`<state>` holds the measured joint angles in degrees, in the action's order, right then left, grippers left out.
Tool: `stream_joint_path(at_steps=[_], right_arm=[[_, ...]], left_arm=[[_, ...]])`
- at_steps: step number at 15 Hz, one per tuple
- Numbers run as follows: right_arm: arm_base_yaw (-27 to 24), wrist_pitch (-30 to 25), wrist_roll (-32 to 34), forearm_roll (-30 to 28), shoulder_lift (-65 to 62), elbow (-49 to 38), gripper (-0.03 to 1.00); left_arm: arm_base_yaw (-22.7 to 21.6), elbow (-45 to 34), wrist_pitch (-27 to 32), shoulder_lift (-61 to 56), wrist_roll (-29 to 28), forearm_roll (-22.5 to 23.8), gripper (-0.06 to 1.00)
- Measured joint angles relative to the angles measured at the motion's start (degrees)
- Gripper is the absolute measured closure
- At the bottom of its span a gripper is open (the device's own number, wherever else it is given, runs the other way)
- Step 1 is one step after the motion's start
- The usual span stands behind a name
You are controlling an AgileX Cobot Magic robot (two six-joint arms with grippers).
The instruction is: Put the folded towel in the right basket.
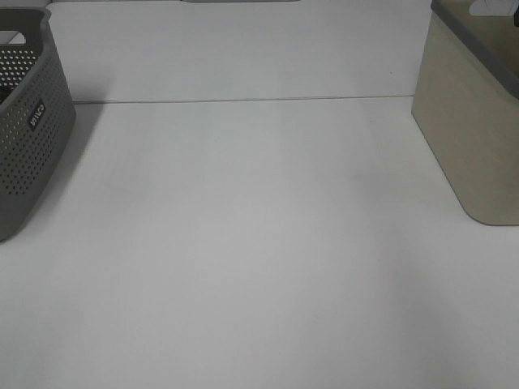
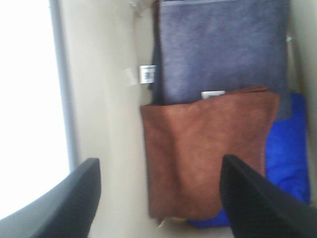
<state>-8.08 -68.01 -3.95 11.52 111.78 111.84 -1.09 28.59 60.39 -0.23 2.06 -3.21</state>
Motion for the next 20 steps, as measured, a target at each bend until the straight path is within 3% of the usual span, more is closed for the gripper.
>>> stream_joint_path(at_steps=[4, 7, 9, 20], right_arm=[[7.39, -1.49, 0.57, -0.34, -3.78, 0.0, 0.32], [16.16, -1.83, 3.95, -4.58, -9.68, -0.29, 0.32], [16.96, -1.83, 5.21, -4.81, -15.3, -4.41, 0.32], [16.96, -1.83, 6.19, -5.39, -62.11, -61.71, 0.32]], left_arm=[[0.0, 0.0, 0.0, 0.0, 0.0, 0.0, -0.03], [0.0, 0.0, 0.0, 0.0, 0.0, 0.0, -0.03], [0.0, 0.0, 0.0, 0.0, 0.0, 0.0, -0.03], [0.0, 0.0, 0.0, 0.0, 0.0, 0.0, -0.03]])
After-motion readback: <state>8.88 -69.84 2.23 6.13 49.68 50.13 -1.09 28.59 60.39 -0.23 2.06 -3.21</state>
